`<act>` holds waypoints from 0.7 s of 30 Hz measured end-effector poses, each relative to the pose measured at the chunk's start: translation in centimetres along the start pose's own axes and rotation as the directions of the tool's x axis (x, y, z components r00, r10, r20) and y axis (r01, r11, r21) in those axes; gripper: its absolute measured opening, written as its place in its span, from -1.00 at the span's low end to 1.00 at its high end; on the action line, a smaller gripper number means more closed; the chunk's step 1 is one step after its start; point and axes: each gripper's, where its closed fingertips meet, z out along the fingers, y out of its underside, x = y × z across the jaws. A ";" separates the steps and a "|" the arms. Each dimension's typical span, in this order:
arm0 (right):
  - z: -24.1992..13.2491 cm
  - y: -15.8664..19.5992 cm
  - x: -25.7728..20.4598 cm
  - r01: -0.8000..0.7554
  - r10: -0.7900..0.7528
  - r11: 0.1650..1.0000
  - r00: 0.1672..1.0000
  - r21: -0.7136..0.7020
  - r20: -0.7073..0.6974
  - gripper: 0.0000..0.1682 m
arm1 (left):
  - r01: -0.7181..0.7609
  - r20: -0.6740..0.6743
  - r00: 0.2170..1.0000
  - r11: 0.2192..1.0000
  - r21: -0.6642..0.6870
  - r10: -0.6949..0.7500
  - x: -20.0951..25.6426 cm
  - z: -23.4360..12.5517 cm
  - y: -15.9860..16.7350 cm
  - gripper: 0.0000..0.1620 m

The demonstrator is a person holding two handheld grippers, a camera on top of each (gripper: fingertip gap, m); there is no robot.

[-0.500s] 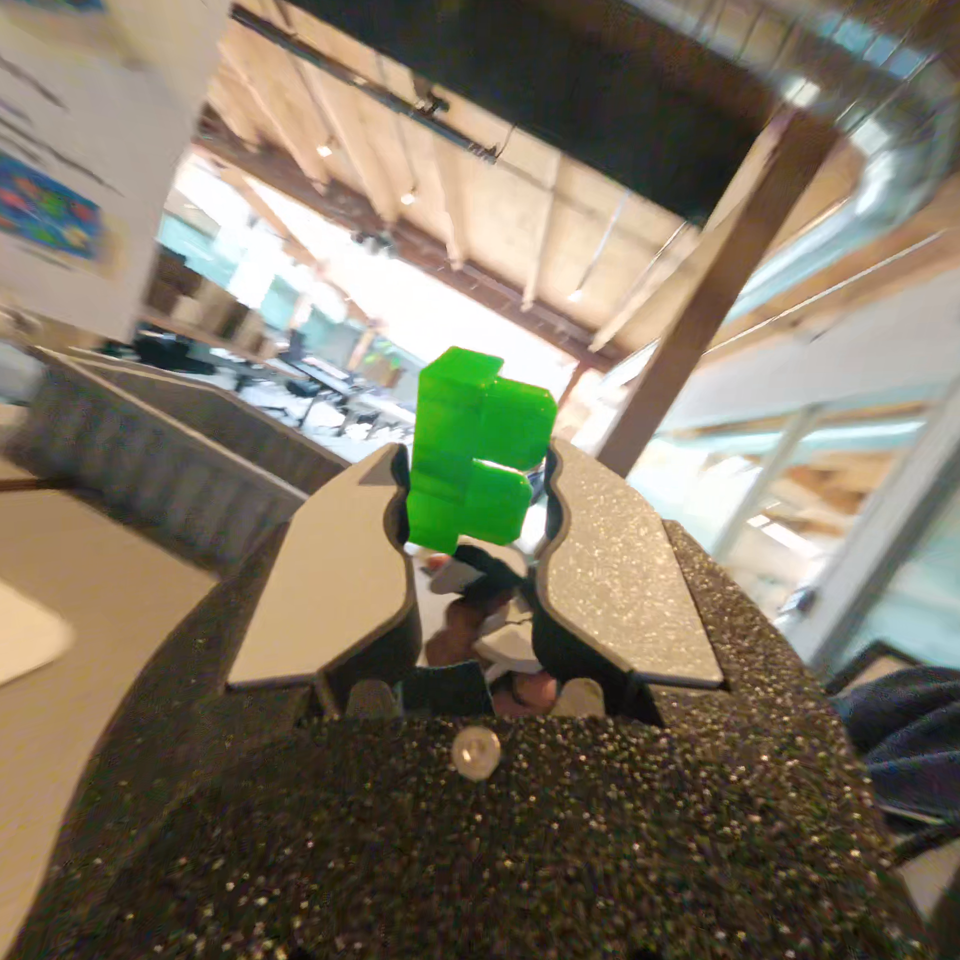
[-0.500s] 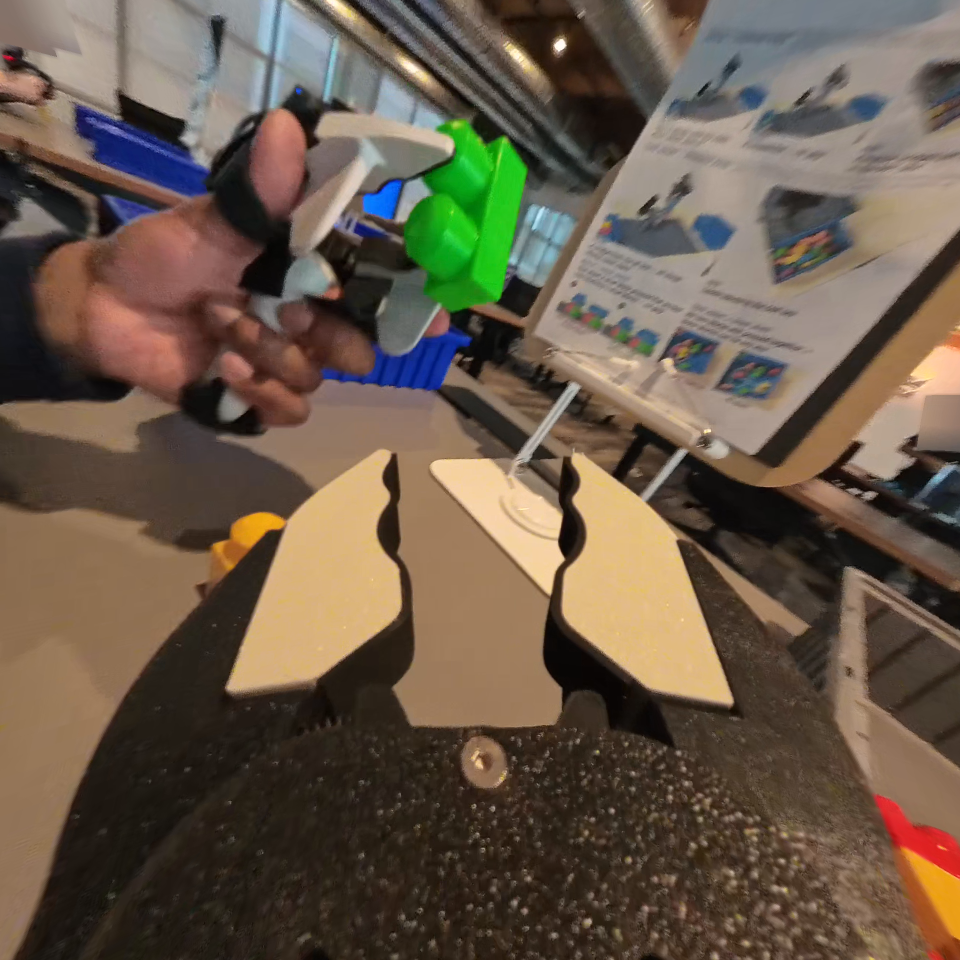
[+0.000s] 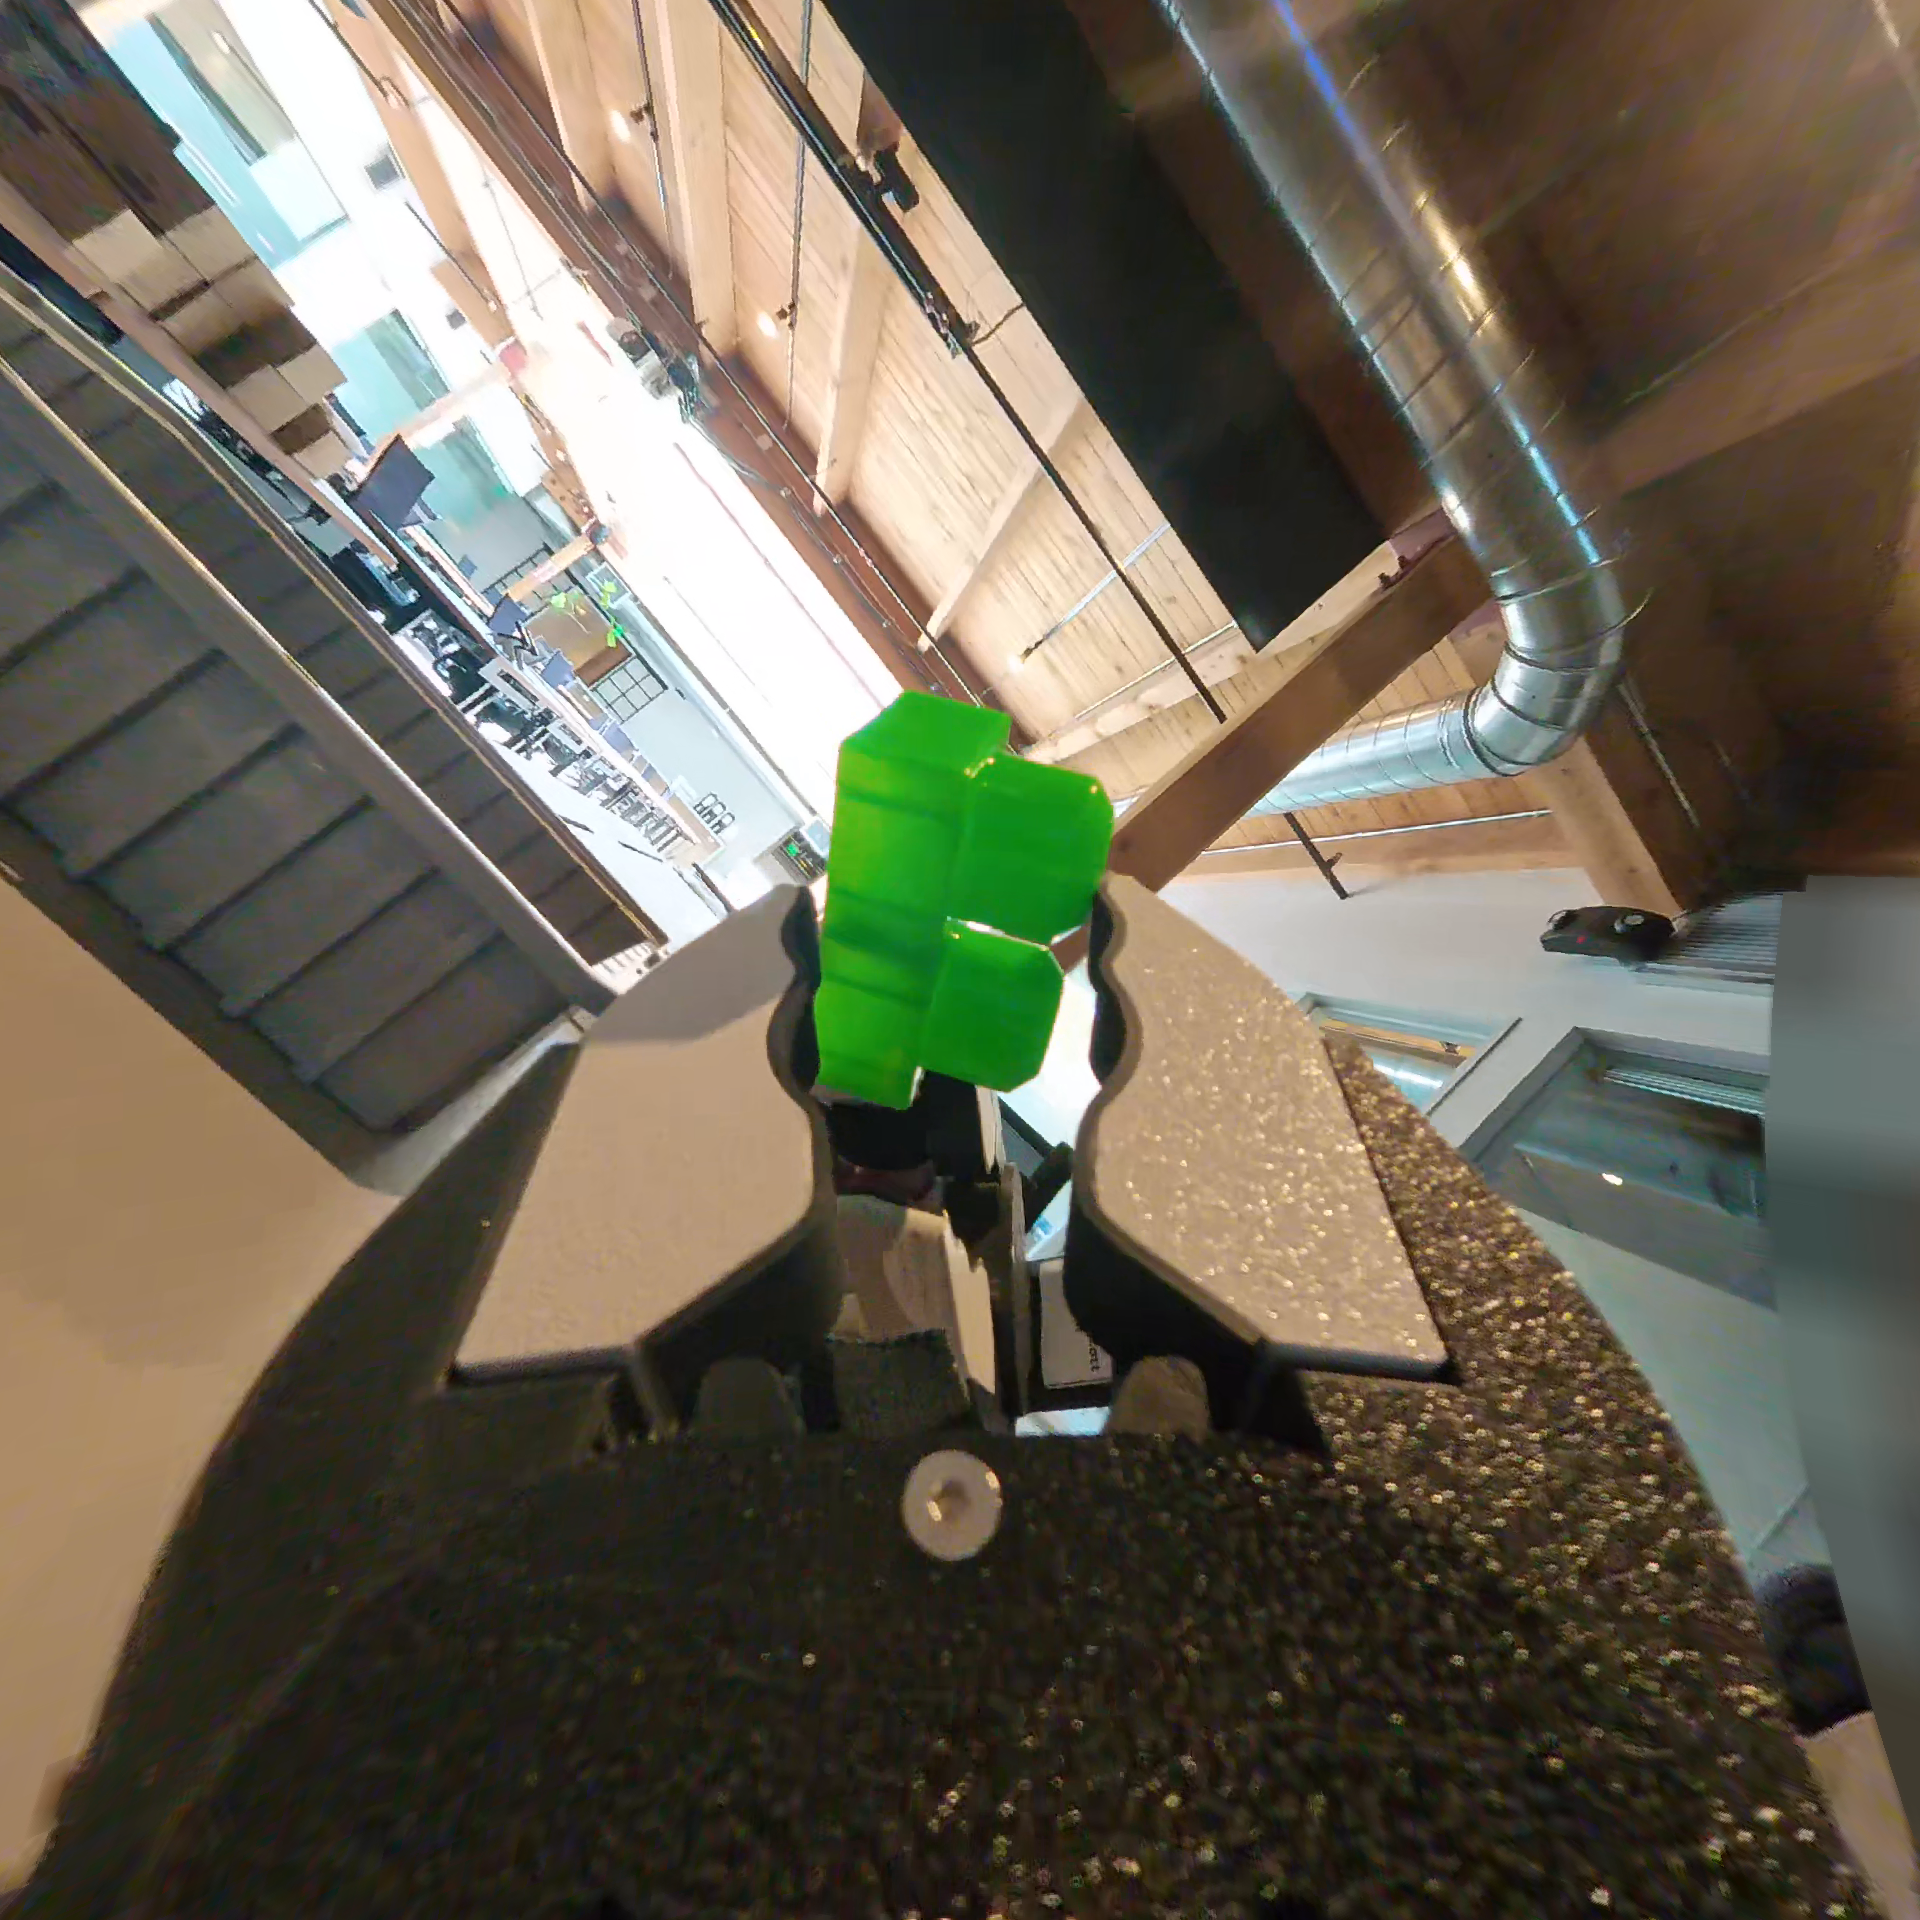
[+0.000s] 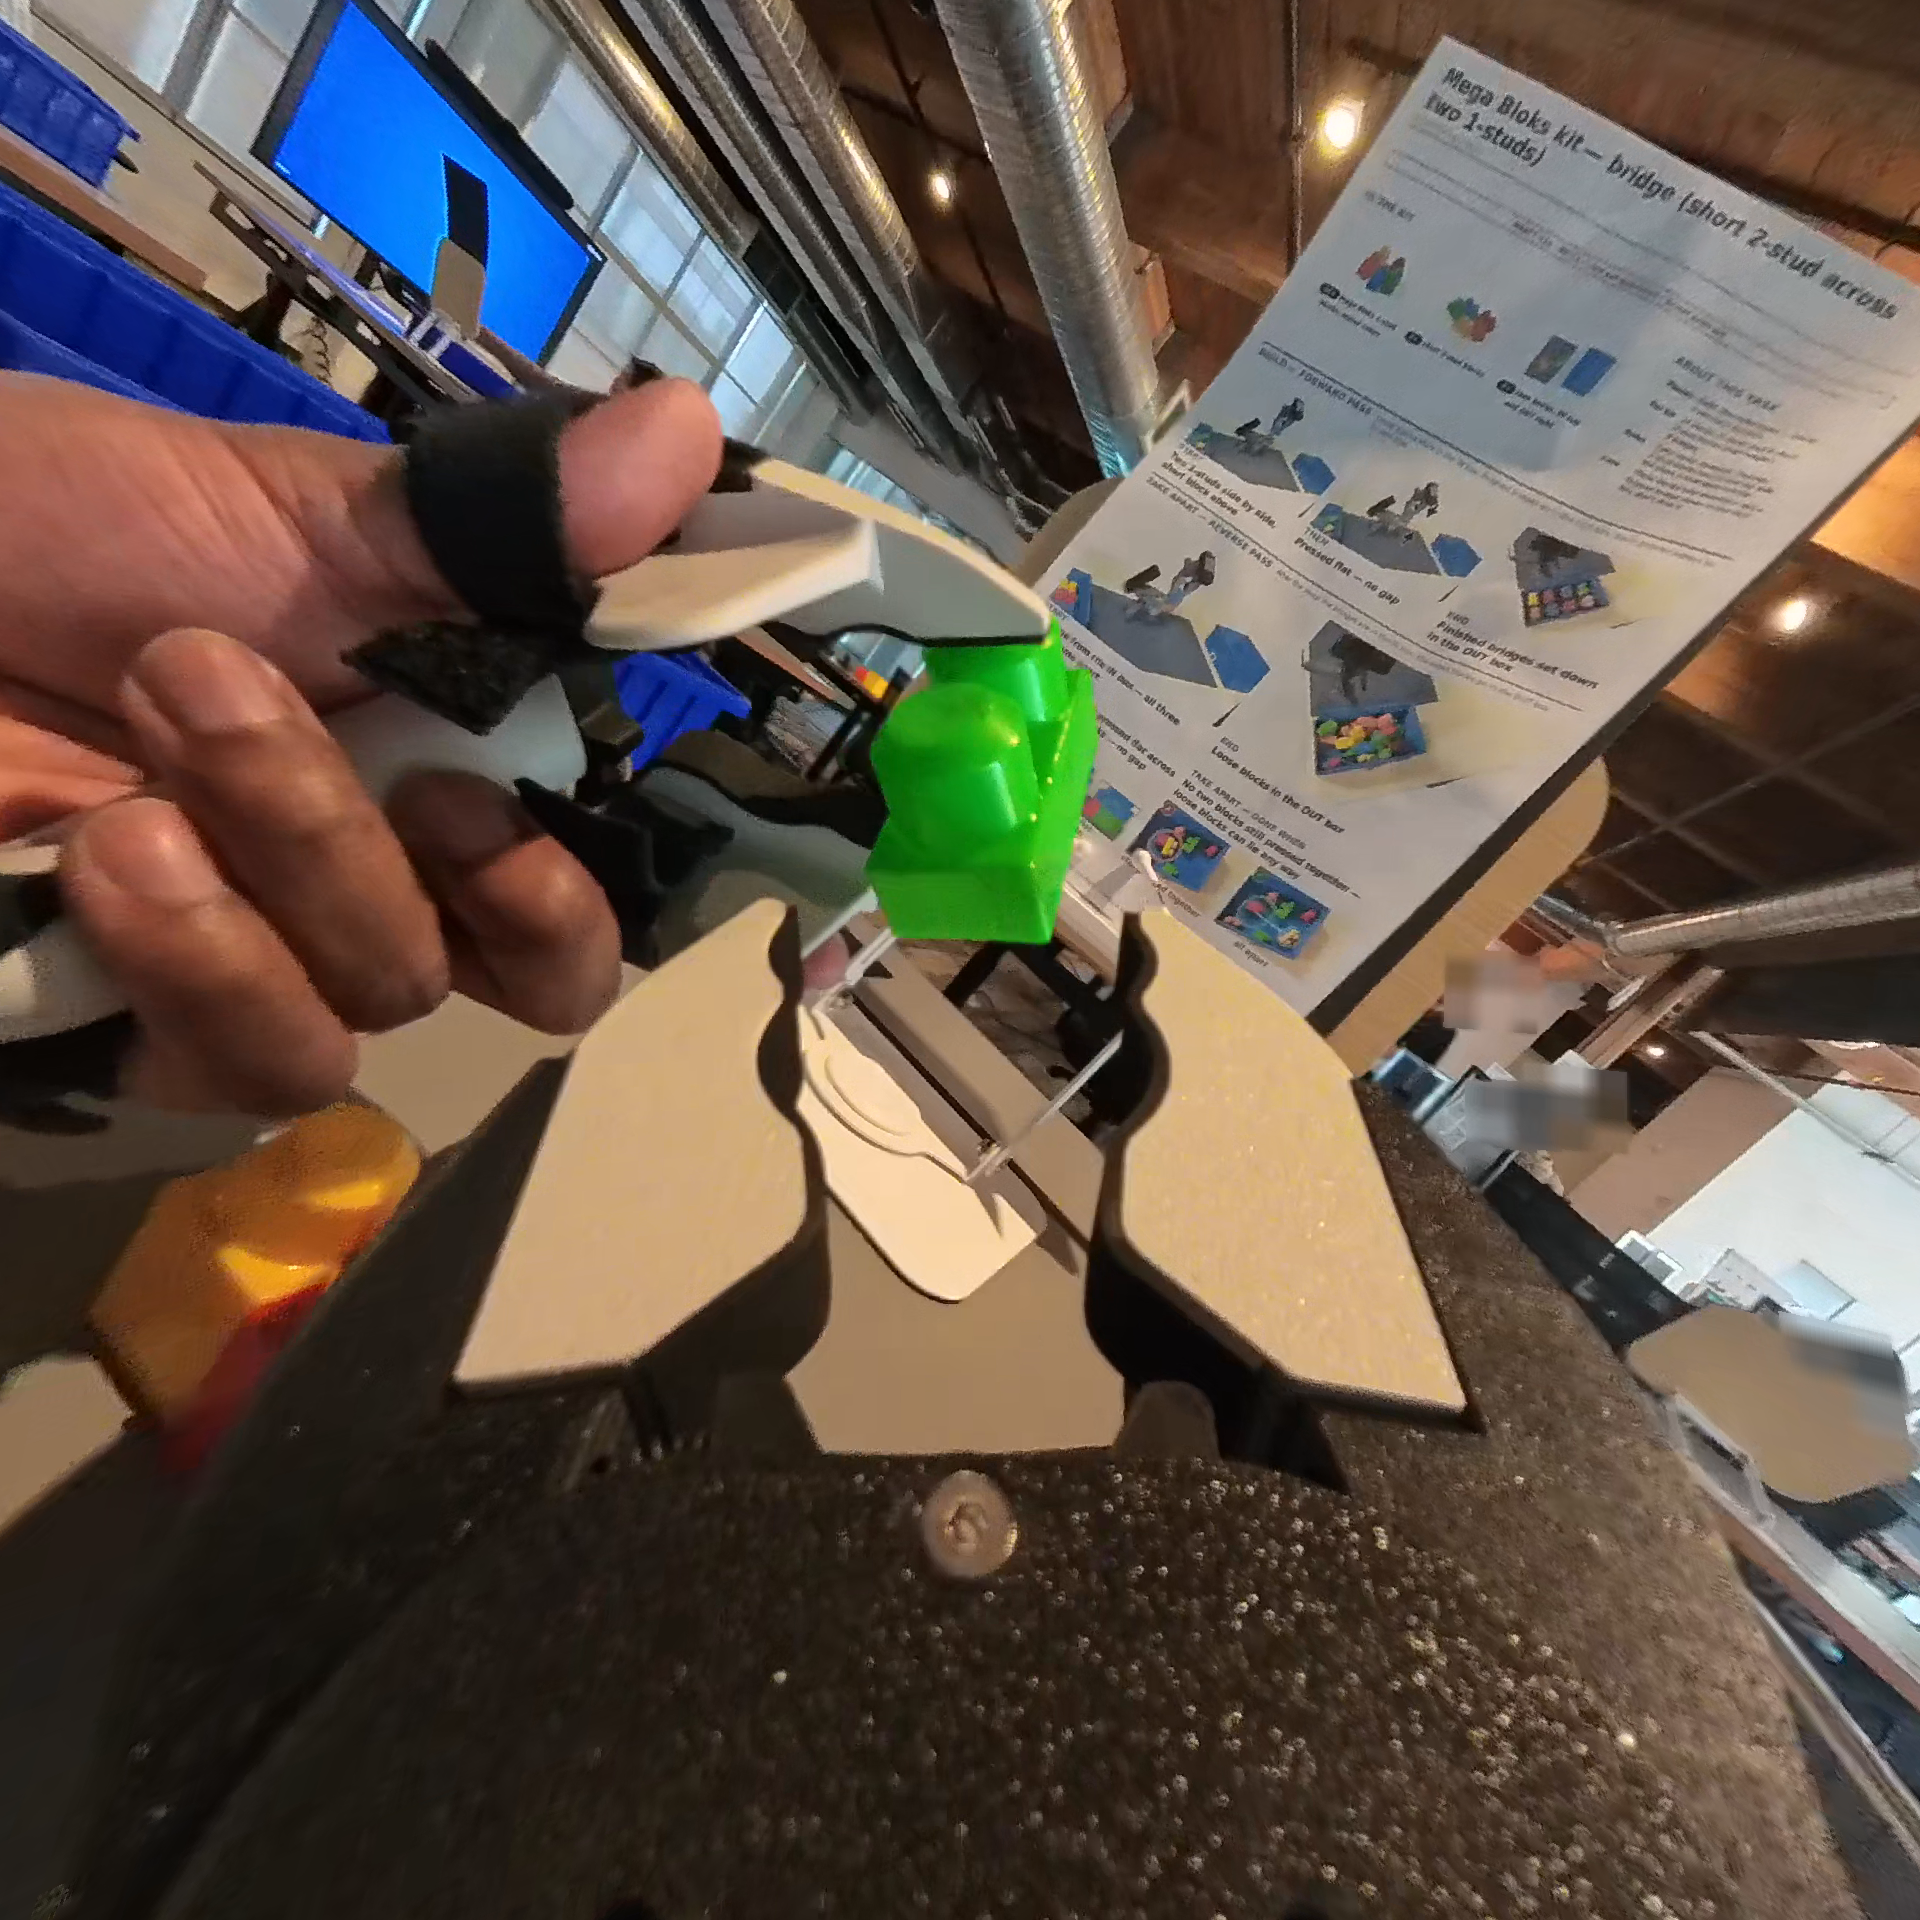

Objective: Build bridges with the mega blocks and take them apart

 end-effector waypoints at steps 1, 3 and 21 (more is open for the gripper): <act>0.1 -0.1 0.0 0.017 -0.017 1.000 1.000 -0.001 -0.010 -0.31 | 0.002 -0.001 1.000 1.000 -0.010 -0.002 0.0 0.1 0.3 -0.39; 0.2 -0.2 -0.1 0.053 -0.053 0.999 0.998 -0.001 -0.023 -0.32 | 0.008 0.003 1.000 1.000 -0.029 -0.008 -0.1 0.3 0.8 -0.39; -0.6 -0.7 1.0 0.005 -0.004 1.000 1.000 0.014 -0.010 -0.57 | -0.201 0.051 0.974 0.943 -0.266 0.222 -0.6 0.4 3.5 -0.01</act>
